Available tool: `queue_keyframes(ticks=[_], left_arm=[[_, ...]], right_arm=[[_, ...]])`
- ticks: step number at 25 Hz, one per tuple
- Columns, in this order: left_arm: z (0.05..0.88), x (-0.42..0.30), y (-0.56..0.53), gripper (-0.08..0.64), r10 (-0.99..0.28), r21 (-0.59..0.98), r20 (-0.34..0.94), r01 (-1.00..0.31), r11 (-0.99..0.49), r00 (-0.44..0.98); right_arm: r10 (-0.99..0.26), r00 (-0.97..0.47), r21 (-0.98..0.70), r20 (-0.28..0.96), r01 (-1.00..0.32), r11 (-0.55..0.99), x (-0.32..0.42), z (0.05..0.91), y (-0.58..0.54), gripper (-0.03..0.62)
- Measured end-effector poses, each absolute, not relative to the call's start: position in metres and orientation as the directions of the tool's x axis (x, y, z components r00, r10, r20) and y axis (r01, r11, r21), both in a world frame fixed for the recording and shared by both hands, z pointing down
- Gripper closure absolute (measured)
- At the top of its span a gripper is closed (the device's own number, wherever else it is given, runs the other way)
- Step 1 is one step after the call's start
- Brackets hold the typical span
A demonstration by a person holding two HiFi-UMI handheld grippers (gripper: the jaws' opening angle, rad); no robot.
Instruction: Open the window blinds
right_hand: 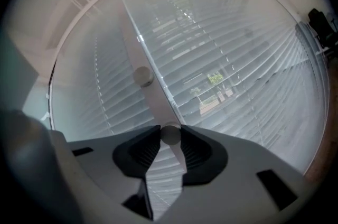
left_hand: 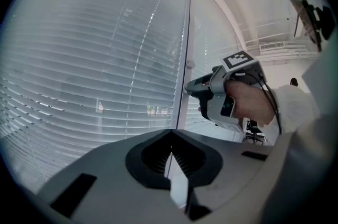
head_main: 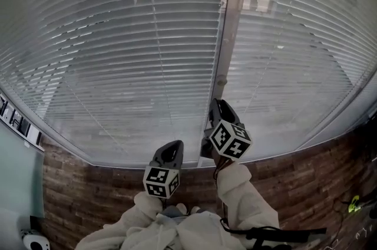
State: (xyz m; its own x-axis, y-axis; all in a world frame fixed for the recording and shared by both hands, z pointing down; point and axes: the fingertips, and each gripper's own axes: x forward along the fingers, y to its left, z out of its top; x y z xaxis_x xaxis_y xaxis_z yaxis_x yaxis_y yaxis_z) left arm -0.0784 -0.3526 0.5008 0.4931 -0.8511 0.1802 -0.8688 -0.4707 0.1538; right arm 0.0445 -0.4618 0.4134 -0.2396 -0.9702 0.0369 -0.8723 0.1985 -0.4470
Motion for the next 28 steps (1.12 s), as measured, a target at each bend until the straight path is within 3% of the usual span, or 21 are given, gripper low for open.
queue_keyframes(ticks=[12, 28], left_arm=[[0.499, -0.065, -0.361, 0.557, -0.849, 0.143, 0.183, -0.868, -0.476, 0.496], [0.504, -0.066, -0.371, 0.557, -0.857, 0.157, 0.183, -0.875, -0.459, 0.482]], right_arm=[[-0.959, -0.276, -0.806, -0.068, -0.552, 0.216, 0.048, 0.415, -0.461, 0.463], [-0.969, -0.187, -0.98, -0.162, -0.085, 0.18, 0.052, 0.422, -0.462, 0.463]])
